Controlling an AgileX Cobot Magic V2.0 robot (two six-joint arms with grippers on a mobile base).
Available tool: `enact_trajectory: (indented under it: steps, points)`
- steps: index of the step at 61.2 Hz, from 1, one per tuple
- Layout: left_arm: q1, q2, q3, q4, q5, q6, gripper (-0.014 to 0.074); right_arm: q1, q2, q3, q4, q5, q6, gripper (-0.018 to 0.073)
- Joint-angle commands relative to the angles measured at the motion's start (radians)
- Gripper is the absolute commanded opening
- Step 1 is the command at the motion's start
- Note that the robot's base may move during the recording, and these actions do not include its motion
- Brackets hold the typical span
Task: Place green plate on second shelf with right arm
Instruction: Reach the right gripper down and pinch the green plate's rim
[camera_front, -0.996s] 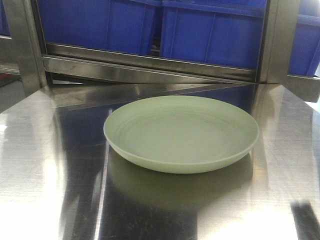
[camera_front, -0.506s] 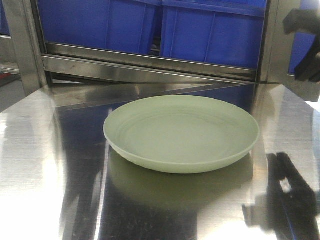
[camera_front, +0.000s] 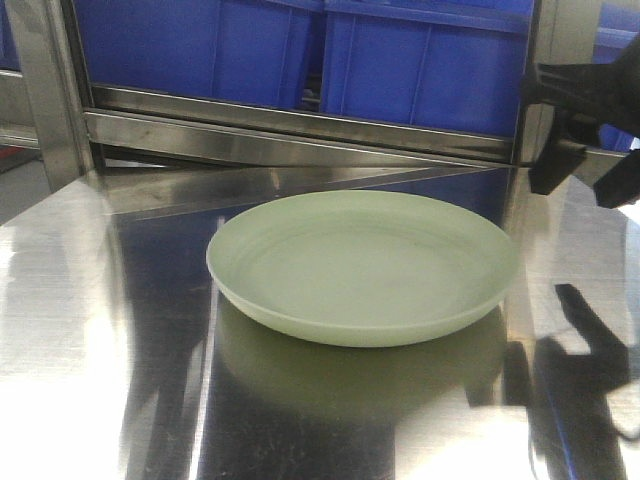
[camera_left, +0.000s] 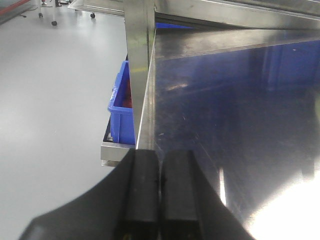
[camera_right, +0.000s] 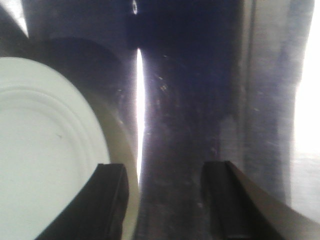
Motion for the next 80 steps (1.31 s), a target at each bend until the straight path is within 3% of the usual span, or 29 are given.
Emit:
enact_trajectory:
  steps: [1,31,51,80]
  points:
    - [-0.005,-0.022,0.032,0.004,-0.068,0.001,0.0124,0.019,-0.011,-0.055,0.019,-0.035,0.001,0.0457]
    - [-0.005,-0.022,0.032,0.004,-0.068,0.001,0.0124,0.115,0.130,-0.135,0.019,0.020,0.001,0.0457]
    - [-0.005,-0.022,0.032,0.004,-0.068,0.001,0.0124,0.123,0.171,-0.158,0.019,0.030,0.001,0.0449]
    - [-0.005,-0.022,0.032,0.004,-0.068,0.001,0.0124,0.123,0.185,-0.158,0.019,0.023,0.001,0.0075]
